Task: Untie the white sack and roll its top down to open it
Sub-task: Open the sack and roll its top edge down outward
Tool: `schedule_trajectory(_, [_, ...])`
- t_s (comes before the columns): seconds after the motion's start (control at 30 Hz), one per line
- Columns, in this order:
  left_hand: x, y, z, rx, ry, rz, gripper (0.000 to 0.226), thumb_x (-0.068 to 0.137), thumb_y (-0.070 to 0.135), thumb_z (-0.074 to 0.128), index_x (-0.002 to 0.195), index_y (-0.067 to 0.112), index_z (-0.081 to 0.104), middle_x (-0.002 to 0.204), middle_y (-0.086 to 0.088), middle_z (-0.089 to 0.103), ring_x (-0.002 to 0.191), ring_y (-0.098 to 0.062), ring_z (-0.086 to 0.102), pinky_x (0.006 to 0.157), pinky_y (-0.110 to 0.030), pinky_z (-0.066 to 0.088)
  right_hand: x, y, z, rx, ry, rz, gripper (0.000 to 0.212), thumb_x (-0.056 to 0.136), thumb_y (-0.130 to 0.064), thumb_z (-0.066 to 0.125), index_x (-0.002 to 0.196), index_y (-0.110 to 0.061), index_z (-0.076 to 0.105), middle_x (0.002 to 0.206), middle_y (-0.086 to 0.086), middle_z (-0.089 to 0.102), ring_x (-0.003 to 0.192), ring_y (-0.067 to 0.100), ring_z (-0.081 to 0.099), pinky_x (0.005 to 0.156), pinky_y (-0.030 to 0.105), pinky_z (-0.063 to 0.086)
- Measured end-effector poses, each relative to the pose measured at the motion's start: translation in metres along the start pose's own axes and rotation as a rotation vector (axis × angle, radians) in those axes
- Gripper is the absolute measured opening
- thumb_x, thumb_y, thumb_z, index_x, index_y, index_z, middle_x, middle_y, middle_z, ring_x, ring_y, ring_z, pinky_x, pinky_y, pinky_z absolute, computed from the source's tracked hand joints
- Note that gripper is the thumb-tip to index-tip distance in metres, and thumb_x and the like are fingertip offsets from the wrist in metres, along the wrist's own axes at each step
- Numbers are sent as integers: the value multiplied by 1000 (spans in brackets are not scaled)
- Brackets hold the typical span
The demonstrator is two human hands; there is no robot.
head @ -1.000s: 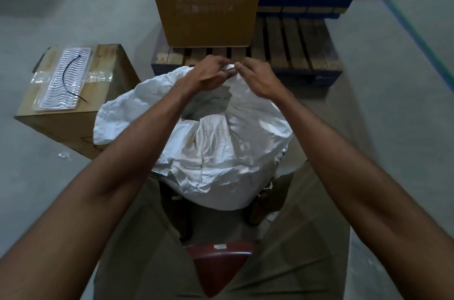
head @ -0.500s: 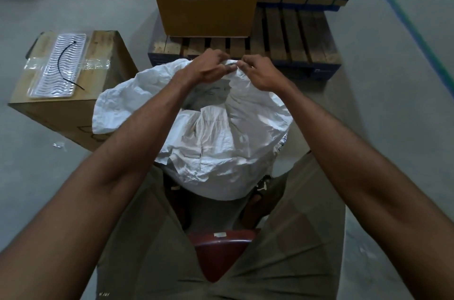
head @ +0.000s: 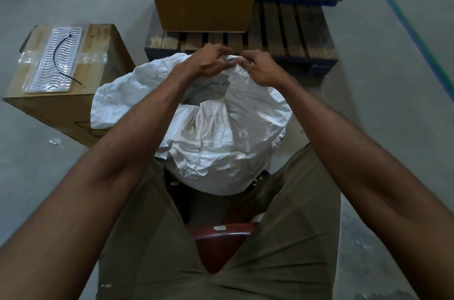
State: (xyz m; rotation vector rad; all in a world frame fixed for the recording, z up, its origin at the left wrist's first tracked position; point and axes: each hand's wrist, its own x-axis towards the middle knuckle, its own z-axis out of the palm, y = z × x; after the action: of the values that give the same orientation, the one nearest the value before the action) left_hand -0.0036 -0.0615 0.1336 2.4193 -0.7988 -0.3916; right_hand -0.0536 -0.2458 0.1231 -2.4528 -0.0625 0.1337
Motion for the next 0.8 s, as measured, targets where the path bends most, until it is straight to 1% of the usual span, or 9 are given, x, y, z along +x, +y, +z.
schedule_trajectory(0.3, [-4, -1, -3, -105, 9, -58, 45, 104, 36, 52, 133, 3, 63, 135, -21, 62, 120, -34, 60, 98, -39, 46, 6, -3, -1, -11, -9, -26, 26, 107, -38, 48, 102, -19, 64, 85, -2, 60, 72, 10, 53, 61, 28, 40])
schedule_trajectory(0.4, [2, -11, 0, -162, 44, -125, 45, 100, 39, 52, 113, 0, 73, 112, -19, 70, 100, -35, 65, 86, -44, 51, 11, -2, 2, 12, 18, -18, 25, 107, -38, 48, 105, -17, 62, 93, 1, 61, 78, 11, 54, 64, 27, 41])
schedule_trajectory(0.47, [6, -12, 1, -173, 43, -174, 50, 95, 39, 51, 92, -7, 71, 87, -15, 64, 76, -30, 57, 71, -41, 41, 14, -3, 6, 5, 16, 5, 22, 108, -33, 48, 100, -17, 62, 90, 0, 61, 76, 10, 54, 64, 27, 41])
schedule_trajectory(0.53, [9, -9, 2, -180, 10, -151, 47, 89, 39, 49, 78, -5, 64, 73, -13, 54, 67, -24, 45, 68, -40, 34, 18, -4, 8, 40, 34, 52, 24, 108, -28, 47, 96, -17, 63, 85, -1, 59, 72, 10, 53, 63, 27, 41])
schedule_trajectory(0.6, [11, -7, 0, -236, -31, -123, 38, 89, 35, 51, 96, 2, 68, 93, -17, 62, 82, -22, 53, 77, -39, 41, 23, -5, 8, 109, 54, 130, 29, 109, -27, 45, 90, -14, 64, 80, 2, 58, 68, 11, 50, 62, 28, 40])
schedule_trajectory(0.67, [11, -8, -1, -253, -41, -81, 42, 95, 36, 51, 126, 11, 63, 129, -12, 63, 108, -21, 58, 90, -39, 47, 27, -8, 5, 203, 58, 209, 33, 108, -26, 46, 84, -11, 62, 76, 4, 55, 64, 12, 47, 62, 32, 39])
schedule_trajectory(0.7, [11, -9, -1, -235, -27, -61, 45, 96, 42, 50, 132, 15, 60, 134, -9, 61, 113, -20, 58, 91, -37, 46, 28, -11, 2, 254, 53, 251, 32, 108, -25, 46, 84, -10, 63, 77, 5, 55, 66, 13, 48, 64, 33, 40])
schedule_trajectory(0.73, [12, -11, -2, -218, -8, -34, 46, 97, 47, 49, 130, 16, 61, 130, -8, 63, 110, -19, 60, 88, -35, 45, 30, -12, -1, 293, 36, 294, 31, 108, -24, 47, 91, -7, 67, 82, 6, 59, 72, 14, 53, 69, 33, 45])
schedule_trajectory(0.8, [14, -11, -1, -239, 3, -14, 39, 100, 46, 48, 112, 13, 65, 106, -2, 66, 92, -12, 60, 78, -32, 42, 33, -12, -5, 338, -26, 359, 32, 107, -23, 46, 110, -2, 70, 99, 11, 67, 89, 21, 62, 85, 37, 53])
